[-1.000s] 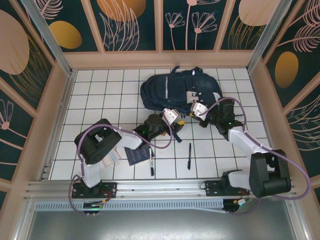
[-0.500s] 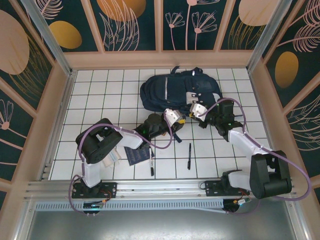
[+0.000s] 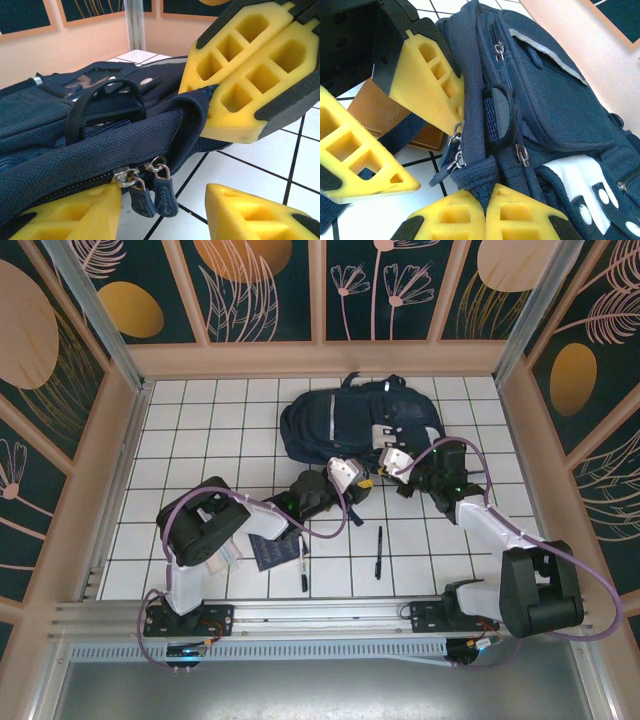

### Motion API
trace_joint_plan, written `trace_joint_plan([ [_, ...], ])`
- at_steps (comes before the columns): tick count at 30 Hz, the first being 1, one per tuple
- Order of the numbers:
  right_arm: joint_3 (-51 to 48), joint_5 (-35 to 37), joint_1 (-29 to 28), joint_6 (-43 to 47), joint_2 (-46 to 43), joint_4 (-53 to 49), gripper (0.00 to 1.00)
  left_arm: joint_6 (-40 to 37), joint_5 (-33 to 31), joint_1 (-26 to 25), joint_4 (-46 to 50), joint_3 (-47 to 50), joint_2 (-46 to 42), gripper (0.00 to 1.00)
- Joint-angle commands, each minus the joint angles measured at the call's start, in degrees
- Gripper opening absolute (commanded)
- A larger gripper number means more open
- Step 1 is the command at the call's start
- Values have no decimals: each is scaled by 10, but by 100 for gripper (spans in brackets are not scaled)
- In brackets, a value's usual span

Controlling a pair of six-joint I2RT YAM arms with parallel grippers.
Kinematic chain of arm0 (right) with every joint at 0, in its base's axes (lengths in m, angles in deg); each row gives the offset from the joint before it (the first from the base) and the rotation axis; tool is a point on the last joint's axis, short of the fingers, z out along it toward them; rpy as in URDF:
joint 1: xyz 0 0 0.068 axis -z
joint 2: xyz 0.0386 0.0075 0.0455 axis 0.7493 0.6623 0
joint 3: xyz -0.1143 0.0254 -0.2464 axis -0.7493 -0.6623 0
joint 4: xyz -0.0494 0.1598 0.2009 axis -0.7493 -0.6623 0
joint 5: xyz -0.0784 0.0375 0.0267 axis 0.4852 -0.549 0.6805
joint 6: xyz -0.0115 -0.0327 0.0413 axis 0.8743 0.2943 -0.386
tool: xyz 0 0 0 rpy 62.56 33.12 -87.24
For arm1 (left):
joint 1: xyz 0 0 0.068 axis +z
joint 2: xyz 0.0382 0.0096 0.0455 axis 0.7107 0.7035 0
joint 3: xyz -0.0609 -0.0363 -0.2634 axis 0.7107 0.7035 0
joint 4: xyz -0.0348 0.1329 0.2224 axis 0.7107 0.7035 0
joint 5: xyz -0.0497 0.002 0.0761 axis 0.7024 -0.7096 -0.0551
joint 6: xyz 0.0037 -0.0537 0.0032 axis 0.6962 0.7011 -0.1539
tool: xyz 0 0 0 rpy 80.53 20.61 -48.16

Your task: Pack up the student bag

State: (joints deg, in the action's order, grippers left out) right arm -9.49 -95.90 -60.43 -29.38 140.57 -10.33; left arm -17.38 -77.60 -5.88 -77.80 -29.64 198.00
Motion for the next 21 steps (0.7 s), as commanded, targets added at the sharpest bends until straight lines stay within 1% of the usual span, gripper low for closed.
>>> trace_joint_plan([
  [1, -2, -28, -7, -2, -24, 35, 0, 41, -54, 6, -27, -3, 14, 46],
  [2, -2, -28, -7, 0, -25, 34, 0, 43, -64, 6, -26, -2, 15, 45],
  [5, -3, -30, -9, 5, -30, 31, 0, 40, -70, 6, -17, -9, 20, 35],
  [9, -2, -29, -11, 13, -33, 23, 0, 26, -28, 6, -7, -21, 24, 16],
  [11, -3, -24, -11, 18, -33, 17, 0, 18, -11, 6, -8, -20, 21, 8],
  [13, -5, -20, -10, 22, -33, 14, 0, 10, -7, 6, -13, -14, 15, 1],
  [17, -7, -12, -10, 28, -31, 13, 0, -10, -9, 6, 1, -4, 3, 0],
  [21, -5, -5, -10, 35, -30, 6, 0, -6, 2, 15, 5, 8, -6, 0],
])
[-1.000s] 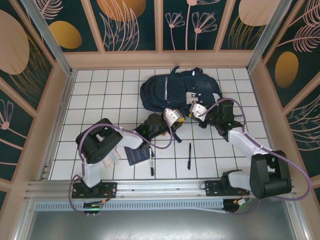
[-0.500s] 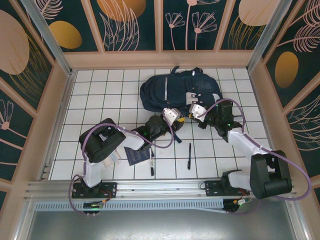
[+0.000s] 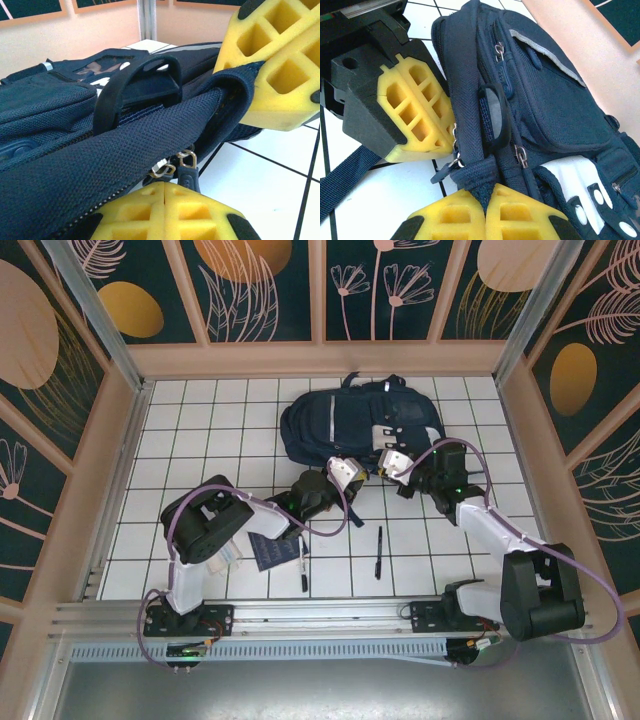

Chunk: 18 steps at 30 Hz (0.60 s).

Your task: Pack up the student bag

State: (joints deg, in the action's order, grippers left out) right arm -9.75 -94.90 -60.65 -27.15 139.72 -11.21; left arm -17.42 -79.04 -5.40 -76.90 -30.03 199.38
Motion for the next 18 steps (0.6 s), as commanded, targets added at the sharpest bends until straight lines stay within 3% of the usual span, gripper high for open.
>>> trace_joint_plan([
  [1, -2, -16, -8, 13, -21, 13, 0, -2, 18, 13, -8, 17, -21, 0],
  [2, -2, -17, -8, 15, -21, 11, 0, 2, 17, 15, -14, 23, -22, 1],
  [5, -1, -23, -7, 17, -21, 8, 0, 6, 12, 17, -25, 33, -22, 32],
  [18, 0, -40, -17, 13, -30, 1, 0, 6, 105, 19, 6, -17, 6, 48],
])
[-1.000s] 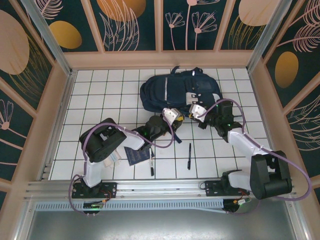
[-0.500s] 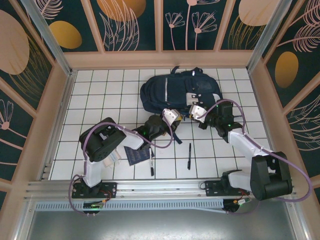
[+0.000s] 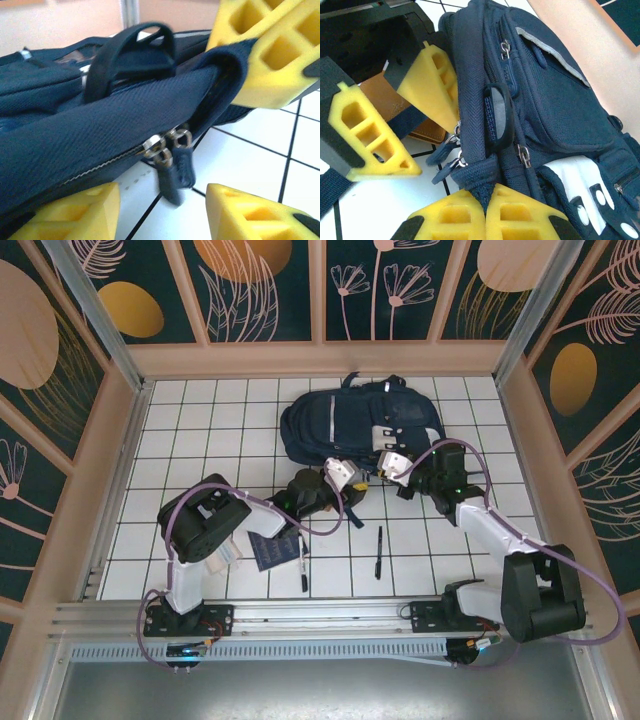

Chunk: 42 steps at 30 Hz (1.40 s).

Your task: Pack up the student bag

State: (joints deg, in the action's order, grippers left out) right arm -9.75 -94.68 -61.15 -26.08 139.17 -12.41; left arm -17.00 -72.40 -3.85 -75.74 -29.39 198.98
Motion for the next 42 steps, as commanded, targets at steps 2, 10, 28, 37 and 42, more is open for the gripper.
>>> trace_joint_plan([
  [2, 1, -42, -16, 4, -26, 7, 0, 1, 23, 4, -8, -25, 10, 48],
  [10, -8, -37, -19, 8, -42, -1, 0, -24, -11, 4, -13, -25, 0, 27],
  [28, -9, 10, 1, 30, -24, -11, 0, -39, 27, 15, 2, 35, -37, 0],
  [37, -14, 50, 13, 67, -21, -36, 0, -48, 17, 39, 48, 53, -65, 0],
  [42, -18, 90, 25, 95, -20, -56, 0, -50, -19, 55, 73, 73, -100, 0],
])
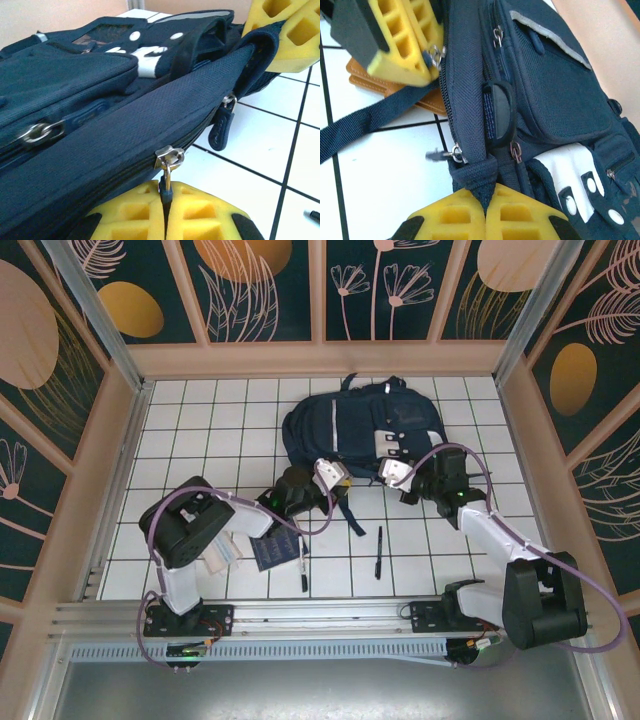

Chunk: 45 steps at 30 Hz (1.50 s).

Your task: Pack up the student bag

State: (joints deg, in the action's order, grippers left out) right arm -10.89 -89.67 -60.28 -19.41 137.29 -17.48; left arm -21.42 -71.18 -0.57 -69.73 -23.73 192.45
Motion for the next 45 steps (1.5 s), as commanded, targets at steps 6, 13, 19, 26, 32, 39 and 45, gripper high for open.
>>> trace_joint_plan([
  [6, -30, 110, 48, 35, 4, 46, 0, -23, 9, 32, 93, 30, -88, 0],
  [13, 11, 43, 41, 30, -2, -25, 35, -34, 62, 31, 156, 9, -115, 0],
  [19, 15, 24, -53, -38, -20, 11, 58, -36, 95, 31, 175, -13, -104, 0],
  [26, 12, 24, -91, -103, 56, 120, 61, -23, 109, 31, 172, -19, -104, 0],
  [32, 44, 38, -133, -97, 136, 126, 58, 7, 104, 31, 146, -15, -112, 0],
  [39, 30, 157, -129, -23, 111, 64, 0, -7, -25, 51, 156, 9, -137, 0],
  [45, -1, 99, -61, 33, 42, -7, 0, -16, -79, 109, 194, 12, -140, 0],
])
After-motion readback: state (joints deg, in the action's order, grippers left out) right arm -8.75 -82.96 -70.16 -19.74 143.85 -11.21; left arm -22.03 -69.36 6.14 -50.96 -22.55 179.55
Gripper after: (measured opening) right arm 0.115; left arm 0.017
